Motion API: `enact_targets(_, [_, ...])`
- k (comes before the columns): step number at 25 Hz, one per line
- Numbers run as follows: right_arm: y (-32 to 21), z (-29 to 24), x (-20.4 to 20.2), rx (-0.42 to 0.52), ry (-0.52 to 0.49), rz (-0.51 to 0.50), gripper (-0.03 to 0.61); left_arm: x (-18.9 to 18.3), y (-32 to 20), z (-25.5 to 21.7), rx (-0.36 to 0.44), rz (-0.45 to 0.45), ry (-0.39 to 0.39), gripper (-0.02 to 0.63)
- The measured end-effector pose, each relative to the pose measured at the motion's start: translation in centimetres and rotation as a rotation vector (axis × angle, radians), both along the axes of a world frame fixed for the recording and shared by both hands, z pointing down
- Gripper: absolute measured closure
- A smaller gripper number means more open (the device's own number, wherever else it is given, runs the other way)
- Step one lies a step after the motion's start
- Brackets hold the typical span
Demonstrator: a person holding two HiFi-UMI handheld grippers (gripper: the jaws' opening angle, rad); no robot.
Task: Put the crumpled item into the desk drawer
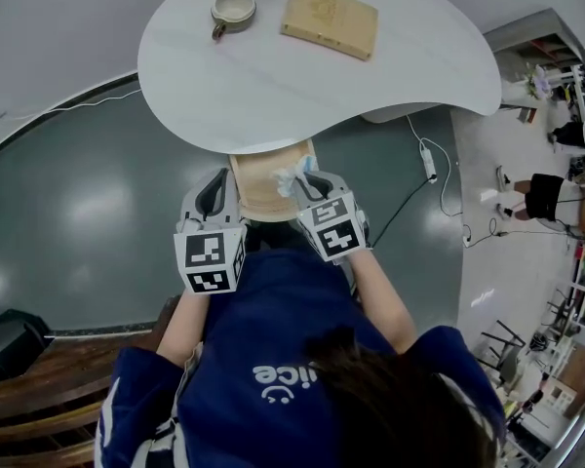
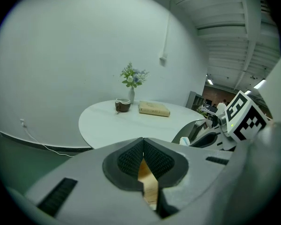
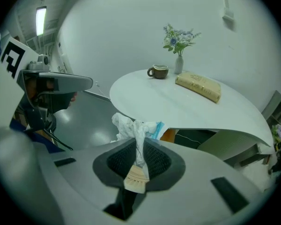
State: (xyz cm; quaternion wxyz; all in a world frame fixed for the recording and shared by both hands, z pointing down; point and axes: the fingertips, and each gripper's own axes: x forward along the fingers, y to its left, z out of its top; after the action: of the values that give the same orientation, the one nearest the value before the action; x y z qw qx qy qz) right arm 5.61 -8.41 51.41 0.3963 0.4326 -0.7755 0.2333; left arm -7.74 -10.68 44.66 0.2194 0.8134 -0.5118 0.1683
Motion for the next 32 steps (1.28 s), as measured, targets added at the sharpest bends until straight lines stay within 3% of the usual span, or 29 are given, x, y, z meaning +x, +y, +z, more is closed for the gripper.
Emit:
enact_targets(16, [-1.9, 8.3, -0.9, -0.177, 0.036, -0.191, 0.522, -1.1, -0.4, 1.3, -0.073, -0.118, -0.057, 0.610])
enact_targets(32, [-1.6, 16.4, -1.4, -0.273, 0.196, -0.466, 0.522, -3.3, 1.2, 3.1, -0.156, -0.254, -0.110, 0.609])
